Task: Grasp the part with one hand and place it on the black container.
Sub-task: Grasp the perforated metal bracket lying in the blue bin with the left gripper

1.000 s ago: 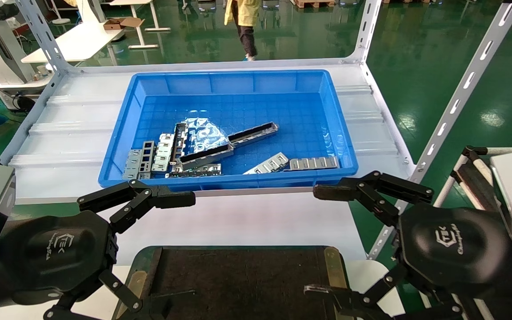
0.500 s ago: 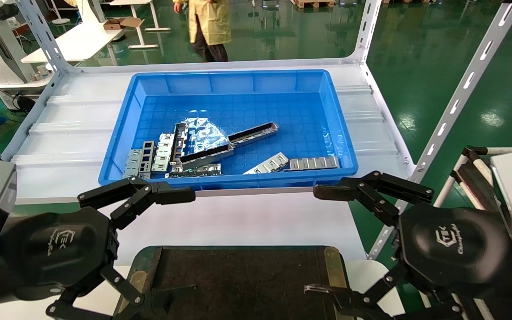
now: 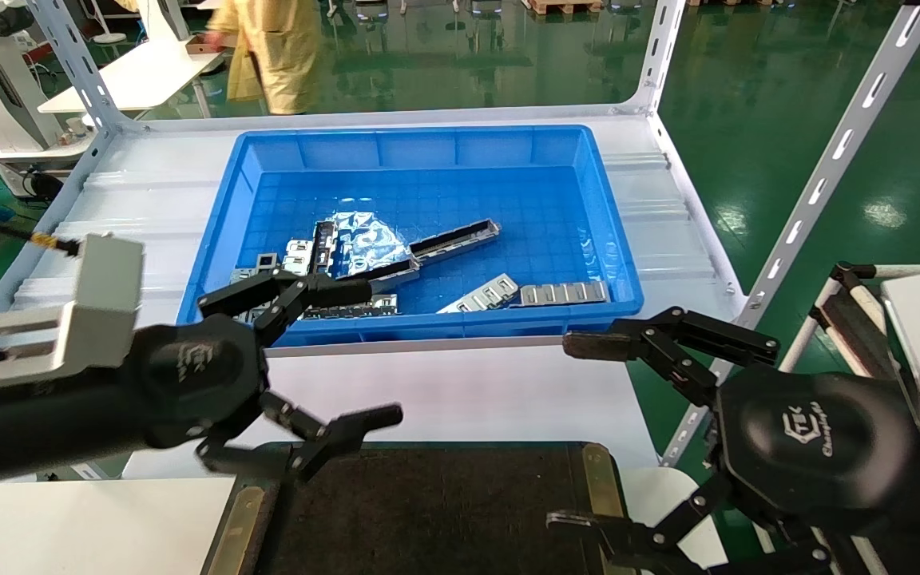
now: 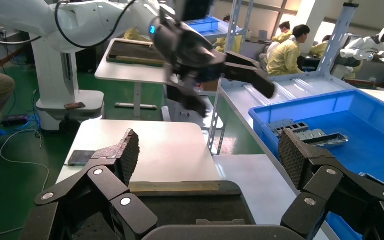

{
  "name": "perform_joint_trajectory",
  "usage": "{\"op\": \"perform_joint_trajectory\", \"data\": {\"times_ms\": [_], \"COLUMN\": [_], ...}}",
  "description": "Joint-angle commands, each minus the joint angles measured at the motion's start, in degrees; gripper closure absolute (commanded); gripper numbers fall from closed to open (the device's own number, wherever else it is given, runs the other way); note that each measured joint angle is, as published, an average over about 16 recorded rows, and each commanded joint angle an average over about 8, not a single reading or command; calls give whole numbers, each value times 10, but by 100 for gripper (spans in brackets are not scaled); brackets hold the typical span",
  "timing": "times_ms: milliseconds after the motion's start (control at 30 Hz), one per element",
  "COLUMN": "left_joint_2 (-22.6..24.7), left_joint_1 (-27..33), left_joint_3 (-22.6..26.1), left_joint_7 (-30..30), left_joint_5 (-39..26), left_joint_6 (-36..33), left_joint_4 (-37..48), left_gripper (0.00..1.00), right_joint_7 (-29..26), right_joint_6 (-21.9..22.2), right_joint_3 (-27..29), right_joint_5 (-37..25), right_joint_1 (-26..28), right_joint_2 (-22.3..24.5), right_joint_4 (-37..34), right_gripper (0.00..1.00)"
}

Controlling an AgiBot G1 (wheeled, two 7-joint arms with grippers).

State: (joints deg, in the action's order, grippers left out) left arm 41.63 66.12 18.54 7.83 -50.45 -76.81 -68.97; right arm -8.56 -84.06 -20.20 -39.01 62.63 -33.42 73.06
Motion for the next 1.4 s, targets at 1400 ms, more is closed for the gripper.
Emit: {"op": "perform_joint_trajectory", "data": {"times_ms": [1400], "left_joint_2": [338], "left_joint_1": [237], "left_joint_3": [87], "left_joint_7": [-223], "left_joint_5": [-220], "left_joint_6": [282], "left_joint_4": [514], "left_gripper": [0], "right_joint_7": [0], "right_joint_6": [0], "right_joint_3": [0], "right_joint_5": [0], "right_joint_1": [0], "right_joint_2": [0], "right_joint_4": [0], "right_gripper": [0]}}
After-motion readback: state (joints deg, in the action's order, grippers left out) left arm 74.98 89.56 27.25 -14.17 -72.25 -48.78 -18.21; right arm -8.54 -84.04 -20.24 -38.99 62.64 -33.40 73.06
